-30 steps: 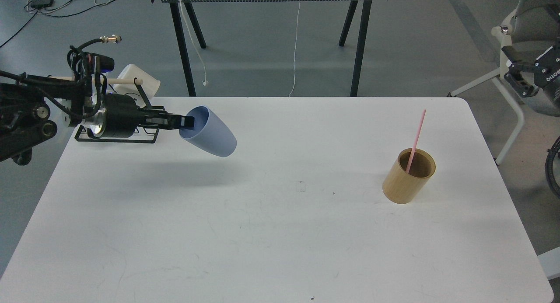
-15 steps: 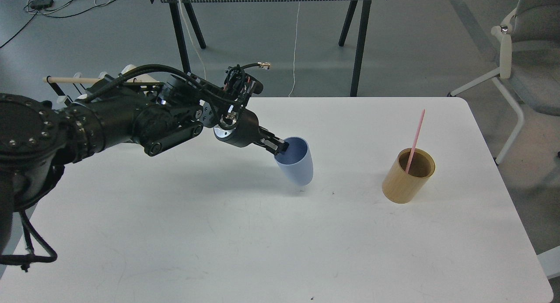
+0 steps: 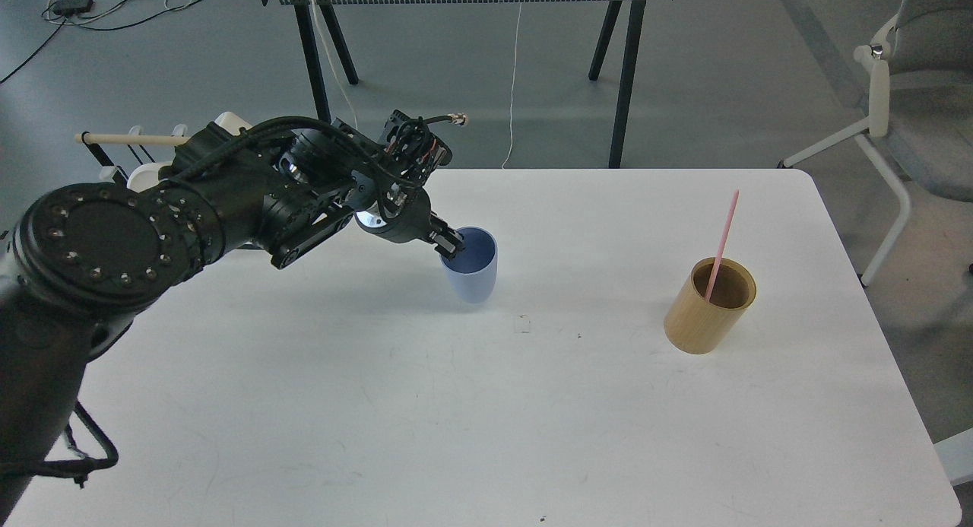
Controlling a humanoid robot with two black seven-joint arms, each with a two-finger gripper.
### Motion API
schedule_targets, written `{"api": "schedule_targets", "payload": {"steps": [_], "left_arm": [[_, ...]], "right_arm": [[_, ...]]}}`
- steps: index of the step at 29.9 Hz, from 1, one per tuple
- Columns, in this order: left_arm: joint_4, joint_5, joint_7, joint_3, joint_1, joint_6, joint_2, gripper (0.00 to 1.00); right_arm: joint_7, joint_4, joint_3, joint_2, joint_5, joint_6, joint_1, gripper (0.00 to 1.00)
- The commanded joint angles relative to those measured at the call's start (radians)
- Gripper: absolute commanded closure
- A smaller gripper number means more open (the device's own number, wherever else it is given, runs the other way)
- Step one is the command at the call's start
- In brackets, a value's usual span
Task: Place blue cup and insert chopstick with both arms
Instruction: 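Set the blue cup down upright at table center, then release the blue cup and withdraw the left gripper upward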
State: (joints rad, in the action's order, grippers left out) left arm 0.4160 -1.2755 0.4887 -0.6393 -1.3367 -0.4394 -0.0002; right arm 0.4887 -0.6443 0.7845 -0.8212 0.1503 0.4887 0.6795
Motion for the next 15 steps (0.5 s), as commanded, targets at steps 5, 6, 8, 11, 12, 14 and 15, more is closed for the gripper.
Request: {"api": "schedule_targets", "payload": {"steps": [5, 6, 8, 11, 12, 14, 15], "left_arm": [[0.017, -0.001, 0.0, 0.012, 0.005, -0.004, 0.0, 0.99], [0.021, -0.001, 0.0, 0.012, 0.005, -0.004, 0.0, 0.99], [0.021, 0.001, 0.0, 0.012, 0.01, -0.004, 0.0, 0.97], [0.021, 0.001, 0.0, 0.015, 0.016, -0.004, 0.0, 0.92], [0.023, 0.002, 0.0, 0.016, 0.019, -0.004, 0.0, 0.92], [0.023, 0.004, 0.0, 0.018, 0.022, -0.004, 0.0, 0.89], [0.023, 0.004, 0.0, 0.021, 0.027, -0.004, 0.0, 0.89]], "right_arm": [[0.0, 0.0, -0.001, 0.002, 0.0, 0.0, 0.0, 0.03], [0.0, 0.0, -0.002, 0.002, 0.0, 0.0, 0.0, 0.03], [0.0, 0.0, -0.002, 0.002, 0.0, 0.0, 0.0, 0.03], [0.0, 0.0, -0.004, 0.002, 0.0, 0.0, 0.0, 0.03], [0.0, 0.0, -0.004, 0.002, 0.0, 0.0, 0.0, 0.03], [0.0, 0.0, -0.004, 0.002, 0.0, 0.0, 0.0, 0.03], [0.0, 0.0, -0.004, 0.002, 0.0, 0.0, 0.0, 0.03]]}}
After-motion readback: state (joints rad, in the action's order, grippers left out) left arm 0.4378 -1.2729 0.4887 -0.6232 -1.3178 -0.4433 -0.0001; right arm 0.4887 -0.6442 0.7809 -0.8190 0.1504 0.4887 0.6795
